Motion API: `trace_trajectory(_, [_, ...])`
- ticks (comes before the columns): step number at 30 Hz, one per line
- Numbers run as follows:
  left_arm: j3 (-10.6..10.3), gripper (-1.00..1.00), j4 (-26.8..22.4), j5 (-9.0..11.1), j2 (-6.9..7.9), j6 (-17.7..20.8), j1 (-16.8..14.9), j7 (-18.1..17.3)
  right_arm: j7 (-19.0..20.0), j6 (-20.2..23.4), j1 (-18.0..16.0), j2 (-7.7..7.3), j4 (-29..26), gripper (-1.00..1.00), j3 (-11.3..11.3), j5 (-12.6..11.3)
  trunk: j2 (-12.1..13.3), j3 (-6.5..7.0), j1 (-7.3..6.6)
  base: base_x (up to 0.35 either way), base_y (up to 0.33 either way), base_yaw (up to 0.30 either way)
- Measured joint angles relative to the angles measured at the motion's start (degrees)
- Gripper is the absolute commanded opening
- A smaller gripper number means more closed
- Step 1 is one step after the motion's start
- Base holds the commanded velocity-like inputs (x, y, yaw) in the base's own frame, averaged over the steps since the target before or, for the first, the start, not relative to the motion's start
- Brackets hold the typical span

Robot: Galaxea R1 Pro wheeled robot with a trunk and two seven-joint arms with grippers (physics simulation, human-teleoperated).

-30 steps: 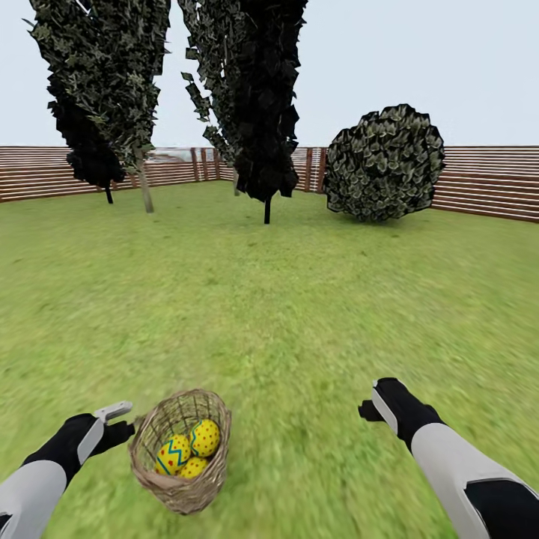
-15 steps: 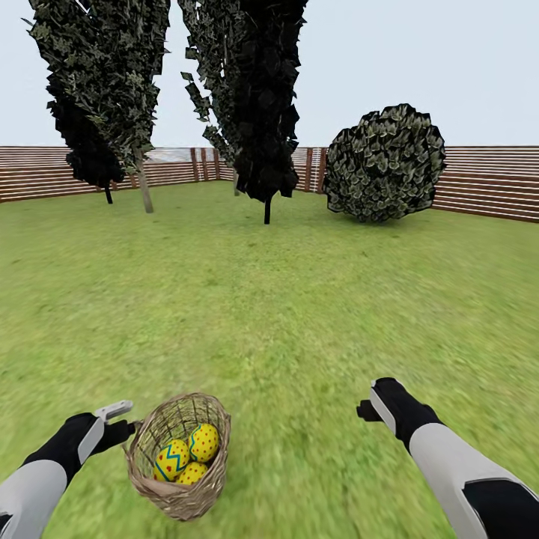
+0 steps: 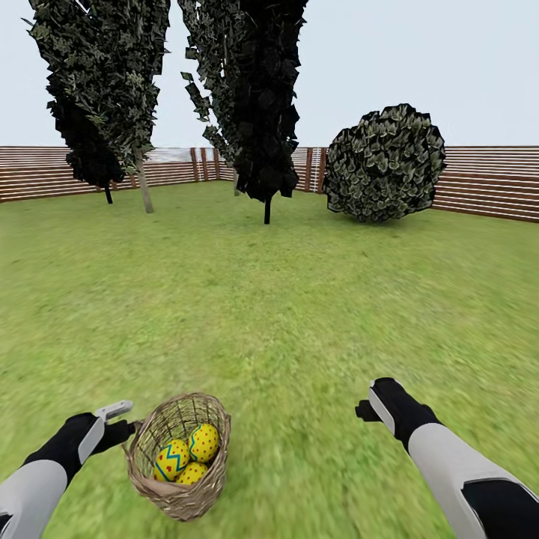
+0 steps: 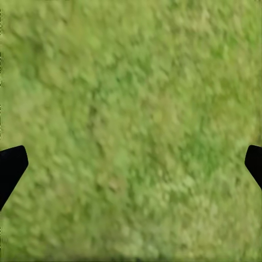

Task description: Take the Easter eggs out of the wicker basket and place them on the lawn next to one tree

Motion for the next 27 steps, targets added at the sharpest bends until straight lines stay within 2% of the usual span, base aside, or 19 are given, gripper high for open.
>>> trace_trajectory(20, [0.3, 1.0, -0.1, 0.2, -0.05, 0.0, 0.0, -0.3, -0.1, -0.1, 0.0, 1.14, 0.0, 1.0, 0.1, 0.1, 0.0, 0.0, 0.0, -0.001, 0.0, 0.0])
trace_trajectory(27, [0.3, 1.0, -0.1, 0.2, -0.12, -0.1, 0.0, -0.3, -0.1, -0.1, 0.0, 1.16, 0.0, 1.0, 0.1, 0.1, 0.0, 0.0, -0.01, 0.1, 0.0, 0.0])
